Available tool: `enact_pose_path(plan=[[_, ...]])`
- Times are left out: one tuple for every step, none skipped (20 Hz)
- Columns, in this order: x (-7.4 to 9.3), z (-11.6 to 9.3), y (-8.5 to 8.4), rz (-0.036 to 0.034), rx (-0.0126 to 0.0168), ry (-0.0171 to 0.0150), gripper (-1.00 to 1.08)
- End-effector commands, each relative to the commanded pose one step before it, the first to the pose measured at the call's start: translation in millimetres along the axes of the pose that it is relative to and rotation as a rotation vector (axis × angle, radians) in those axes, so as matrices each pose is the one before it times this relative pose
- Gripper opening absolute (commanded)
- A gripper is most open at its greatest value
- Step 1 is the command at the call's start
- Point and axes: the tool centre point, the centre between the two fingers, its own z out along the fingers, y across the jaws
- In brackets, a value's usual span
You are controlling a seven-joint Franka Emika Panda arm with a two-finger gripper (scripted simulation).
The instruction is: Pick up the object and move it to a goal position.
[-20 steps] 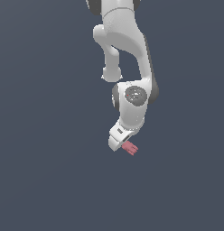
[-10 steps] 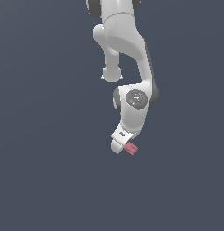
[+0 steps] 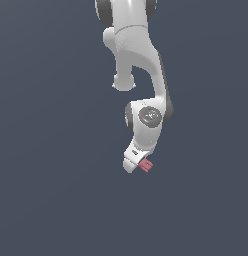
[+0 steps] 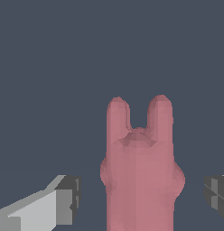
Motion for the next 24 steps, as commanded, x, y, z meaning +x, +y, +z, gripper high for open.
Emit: enact_pose_path(plan=[[-0.39, 13.13, -0.58, -0.00155, 0.00044, -0.00043, 1.0], [-0.14, 3.59, 0.18, 0.0, 0.0, 0.0, 1.0], [0.2, 2.69, -0.03, -0.00049, -0.00002, 0.00005, 1.0], [0.12, 1.86, 0.23, 0.0, 0.0, 0.0, 1.0], [0.25, 1.02, 0.26, 0.0, 0.0, 0.0, 1.0], [0.32, 0.26, 0.25, 0.0, 0.0, 0.0, 1.0], [0.15, -0.05, 0.1, 0.0, 0.0, 0.0, 1.0], [0.0, 0.0, 0.0, 0.0, 0.0, 0.0, -1.0], [0.0, 0.0, 0.0, 0.0, 0.0, 0.0, -1.0], [0.0, 0.0, 0.0, 0.0, 0.0, 0.0, -1.0], [0.0, 0.0, 0.0, 0.0, 0.0, 0.0, -1.0], [0.0, 0.0, 0.0, 0.0, 0.0, 0.0, -1.0], [0.0, 0.0, 0.0, 0.0, 0.0, 0.0, -1.0], [0.0, 0.0, 0.0, 0.0, 0.0, 0.0, -1.0], [0.0, 0.0, 0.0, 0.0, 0.0, 0.0, -1.0], [0.0, 0.0, 0.0, 0.0, 0.0, 0.0, -1.0], [0.0, 0.0, 0.0, 0.0, 0.0, 0.0, -1.0], [-0.3, -0.39, 0.47, 0.00068, -0.00047, 0.00017, -1.0], [0.22, -0.35, 0.08, -0.00078, -0.00013, 0.0003, -1.0], [0.75, -1.27, 0.11, -0.00258, -0.00062, 0.00115, -1.0], [1.19, -2.07, 0.26, -0.00415, -0.00102, 0.00186, -1.0], [1.65, -2.89, 0.38, -0.00577, -0.00141, 0.00259, -1.0], [2.12, -3.71, 0.48, -0.0074, -0.00181, 0.00332, -1.0], [2.58, -4.52, 0.58, -0.00903, -0.0022, 0.00405, -1.0]])
